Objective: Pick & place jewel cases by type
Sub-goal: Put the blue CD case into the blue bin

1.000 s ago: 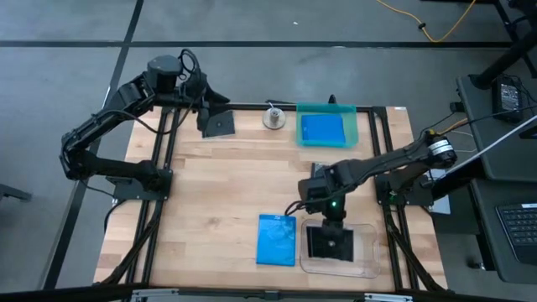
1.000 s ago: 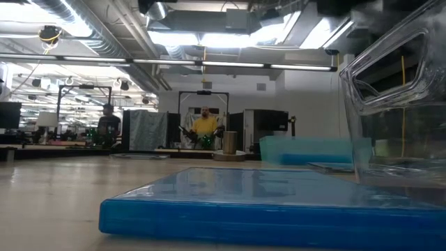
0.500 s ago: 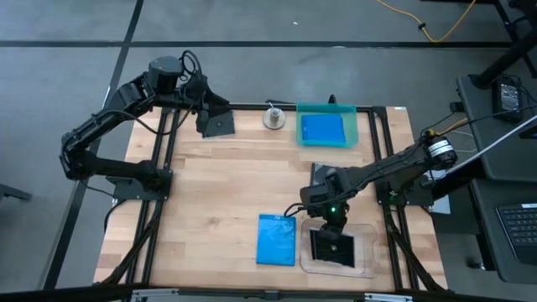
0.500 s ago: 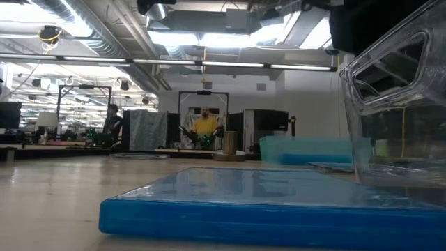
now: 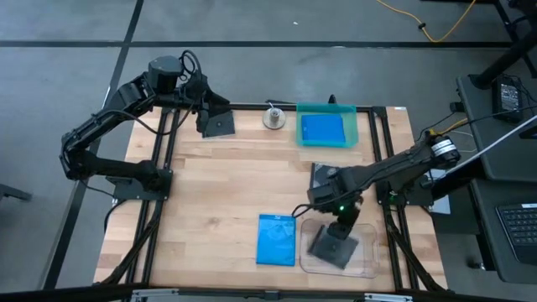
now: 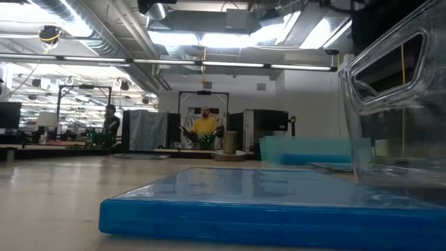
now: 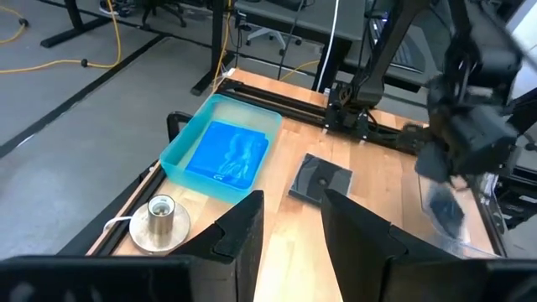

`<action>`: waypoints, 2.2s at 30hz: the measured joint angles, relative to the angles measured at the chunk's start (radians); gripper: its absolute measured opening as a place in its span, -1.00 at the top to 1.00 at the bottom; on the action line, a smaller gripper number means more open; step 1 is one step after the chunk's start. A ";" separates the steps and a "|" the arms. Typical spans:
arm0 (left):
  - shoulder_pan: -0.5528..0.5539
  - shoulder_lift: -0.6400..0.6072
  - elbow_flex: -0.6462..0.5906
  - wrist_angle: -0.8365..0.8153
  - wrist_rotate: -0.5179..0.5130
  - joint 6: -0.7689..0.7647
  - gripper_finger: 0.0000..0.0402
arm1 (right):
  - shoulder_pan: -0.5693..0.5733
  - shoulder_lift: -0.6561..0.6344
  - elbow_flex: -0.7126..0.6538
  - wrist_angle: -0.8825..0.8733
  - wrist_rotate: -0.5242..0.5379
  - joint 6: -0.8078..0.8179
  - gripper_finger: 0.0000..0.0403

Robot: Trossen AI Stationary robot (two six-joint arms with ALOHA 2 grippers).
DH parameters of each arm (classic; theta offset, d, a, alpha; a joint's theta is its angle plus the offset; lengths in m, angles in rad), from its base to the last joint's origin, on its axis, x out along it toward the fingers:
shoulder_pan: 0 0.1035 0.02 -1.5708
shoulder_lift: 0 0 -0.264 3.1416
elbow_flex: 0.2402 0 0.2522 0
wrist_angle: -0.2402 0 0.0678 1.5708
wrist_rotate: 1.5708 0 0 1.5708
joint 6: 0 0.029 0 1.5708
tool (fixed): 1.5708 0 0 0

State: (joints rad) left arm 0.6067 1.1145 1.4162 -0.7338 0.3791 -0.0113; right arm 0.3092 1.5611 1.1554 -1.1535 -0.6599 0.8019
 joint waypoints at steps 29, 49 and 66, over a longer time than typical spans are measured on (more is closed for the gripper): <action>-0.414 0.211 -0.650 0.627 0.465 -0.003 0.98 | -0.232 -0.081 0.135 0.341 0.889 -0.471 0.91; -0.648 0.815 -0.464 0.965 0.286 0.040 0.99 | -0.289 -0.113 0.138 0.373 0.880 -0.384 0.90; -0.486 0.830 -0.404 0.674 -0.144 0.155 0.99 | -0.225 -0.114 0.138 0.352 0.879 -0.422 0.95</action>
State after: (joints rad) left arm 0.1204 1.9446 1.0119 -0.0601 0.2354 0.1442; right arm 0.0837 1.4475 1.2934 -0.8017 0.2191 0.3800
